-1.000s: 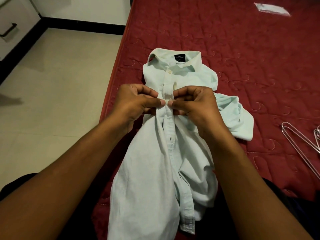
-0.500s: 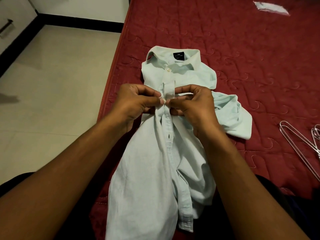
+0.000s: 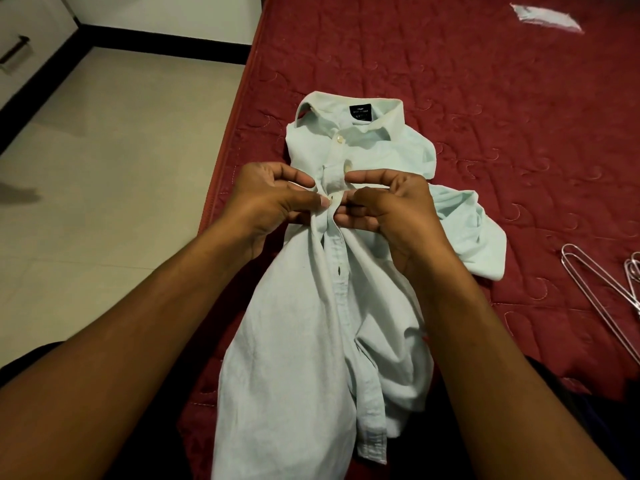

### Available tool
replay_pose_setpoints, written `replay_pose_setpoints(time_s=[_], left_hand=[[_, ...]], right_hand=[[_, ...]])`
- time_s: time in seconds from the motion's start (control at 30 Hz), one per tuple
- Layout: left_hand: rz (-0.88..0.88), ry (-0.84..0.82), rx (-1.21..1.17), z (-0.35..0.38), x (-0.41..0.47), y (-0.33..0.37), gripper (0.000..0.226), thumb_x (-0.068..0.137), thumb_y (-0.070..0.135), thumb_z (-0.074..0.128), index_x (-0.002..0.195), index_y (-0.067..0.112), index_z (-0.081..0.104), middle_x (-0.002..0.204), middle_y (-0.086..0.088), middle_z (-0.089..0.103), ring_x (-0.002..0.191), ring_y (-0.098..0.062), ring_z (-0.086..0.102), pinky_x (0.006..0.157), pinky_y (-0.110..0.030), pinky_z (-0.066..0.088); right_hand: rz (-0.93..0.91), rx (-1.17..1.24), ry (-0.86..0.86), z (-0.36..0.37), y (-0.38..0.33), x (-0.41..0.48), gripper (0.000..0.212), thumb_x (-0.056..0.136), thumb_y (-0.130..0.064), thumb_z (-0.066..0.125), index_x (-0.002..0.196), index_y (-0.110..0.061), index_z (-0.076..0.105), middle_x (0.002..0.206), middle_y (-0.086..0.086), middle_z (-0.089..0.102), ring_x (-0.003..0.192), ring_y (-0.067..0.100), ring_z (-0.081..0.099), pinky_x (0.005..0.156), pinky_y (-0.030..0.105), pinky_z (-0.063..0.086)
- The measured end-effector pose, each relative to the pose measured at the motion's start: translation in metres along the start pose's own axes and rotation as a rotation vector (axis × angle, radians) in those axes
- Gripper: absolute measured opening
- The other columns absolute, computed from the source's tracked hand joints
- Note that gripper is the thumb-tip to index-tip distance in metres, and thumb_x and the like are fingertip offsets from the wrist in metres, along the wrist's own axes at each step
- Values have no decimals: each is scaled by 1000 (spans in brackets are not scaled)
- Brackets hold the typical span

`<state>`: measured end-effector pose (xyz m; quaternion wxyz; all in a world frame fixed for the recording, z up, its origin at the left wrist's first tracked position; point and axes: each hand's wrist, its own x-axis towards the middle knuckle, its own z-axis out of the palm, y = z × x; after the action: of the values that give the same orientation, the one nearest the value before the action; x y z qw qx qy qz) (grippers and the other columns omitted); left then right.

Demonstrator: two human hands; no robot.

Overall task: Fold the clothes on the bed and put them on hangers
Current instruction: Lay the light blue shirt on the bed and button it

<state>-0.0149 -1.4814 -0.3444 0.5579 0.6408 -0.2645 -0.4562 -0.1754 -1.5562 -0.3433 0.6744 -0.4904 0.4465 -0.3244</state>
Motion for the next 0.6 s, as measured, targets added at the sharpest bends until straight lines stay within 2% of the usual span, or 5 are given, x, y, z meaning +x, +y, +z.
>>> replay_pose_setpoints(time_s=[0.1,0.23,0.43,0.6], left_hand=[[-7,-25,18,-2,1,1,38,69,-7,86,101,-5,66,93,-25,75,80,-31,77,65,-33,62],[-20,-45,-2,-2,2,0,40,70,-9,84,105,-5,66,97,-28,73,82,-32,76,71,-36,64],[-39,-2,-49,0,6,-8,43,70,-8,84,109,-5,65,90,-21,75,79,-30,76,71,-39,64],[-45,22,-38,8,5,-12,33,73,-8,83,103,-6,69,88,-19,77,78,-28,76,69,-34,64]], right_hand=[[-6,6,-7,0,1,0,26,86,14,70,112,9,66,94,31,73,78,36,74,71,38,65],[-8,16,5,2,4,-1,29,78,13,79,102,4,65,88,26,75,75,32,76,70,38,65],[-28,-28,7,3,6,4,30,77,13,80,102,4,66,80,21,74,70,28,75,64,34,63],[-89,-171,85,1,10,7,36,73,7,85,104,-1,69,82,20,76,73,32,77,72,45,65]])
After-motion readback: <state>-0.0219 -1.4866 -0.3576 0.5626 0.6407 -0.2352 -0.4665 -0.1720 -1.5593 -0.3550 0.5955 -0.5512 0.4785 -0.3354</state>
